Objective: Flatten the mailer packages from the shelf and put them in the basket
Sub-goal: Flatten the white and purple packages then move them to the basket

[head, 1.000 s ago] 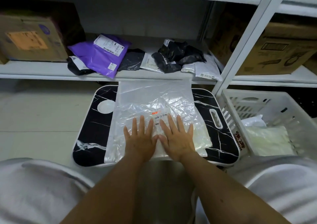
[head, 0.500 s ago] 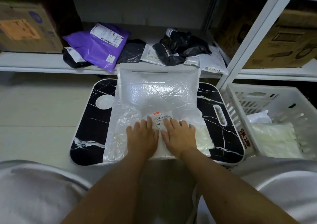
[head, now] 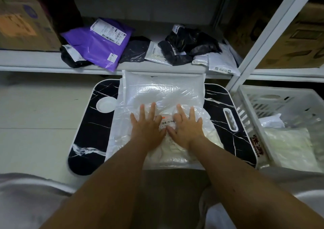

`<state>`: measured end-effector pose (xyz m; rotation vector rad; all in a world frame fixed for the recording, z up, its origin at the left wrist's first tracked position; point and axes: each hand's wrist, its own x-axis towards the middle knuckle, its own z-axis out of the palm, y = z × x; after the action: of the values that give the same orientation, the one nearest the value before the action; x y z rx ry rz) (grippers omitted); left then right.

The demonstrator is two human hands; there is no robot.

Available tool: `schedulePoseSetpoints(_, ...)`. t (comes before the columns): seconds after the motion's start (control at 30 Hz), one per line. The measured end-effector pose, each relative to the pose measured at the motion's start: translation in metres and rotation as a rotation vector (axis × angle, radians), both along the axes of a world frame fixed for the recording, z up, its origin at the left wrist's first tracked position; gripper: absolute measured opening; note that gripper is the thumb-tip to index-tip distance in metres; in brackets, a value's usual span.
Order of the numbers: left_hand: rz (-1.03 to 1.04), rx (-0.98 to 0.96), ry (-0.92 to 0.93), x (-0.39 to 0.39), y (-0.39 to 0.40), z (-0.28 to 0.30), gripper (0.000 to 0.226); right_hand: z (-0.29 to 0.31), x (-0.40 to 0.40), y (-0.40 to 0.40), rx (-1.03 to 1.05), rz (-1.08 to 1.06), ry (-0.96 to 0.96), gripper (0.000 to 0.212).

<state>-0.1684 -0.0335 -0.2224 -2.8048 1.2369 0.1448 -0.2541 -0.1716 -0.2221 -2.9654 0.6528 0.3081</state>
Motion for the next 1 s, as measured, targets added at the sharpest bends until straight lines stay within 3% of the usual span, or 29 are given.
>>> schedulePoseSetpoints(0.17,0.035,-0.019,0.058,0.001,0.001,-0.007,0.066,0.0,0.001,-0.002,0.076,-0.03,-0.004,0.079)
schedulePoseSetpoints(0.4,0.125,-0.098,0.136,0.009,-0.003,-0.004,0.081,0.008,0.012,-0.005,0.061,-0.079,-0.039,0.08)
schedulePoseSetpoints(0.9,0.158,-0.182,0.027,0.042,-0.036,0.002,0.06,0.009,0.057,-0.02,-0.17,-0.111,-0.08,0.061)
schedulePoseSetpoints(1.0,0.13,-0.153,-0.095,0.046,-0.04,0.007,0.051,0.003,0.061,-0.022,-0.236,-0.076,-0.139,0.057)
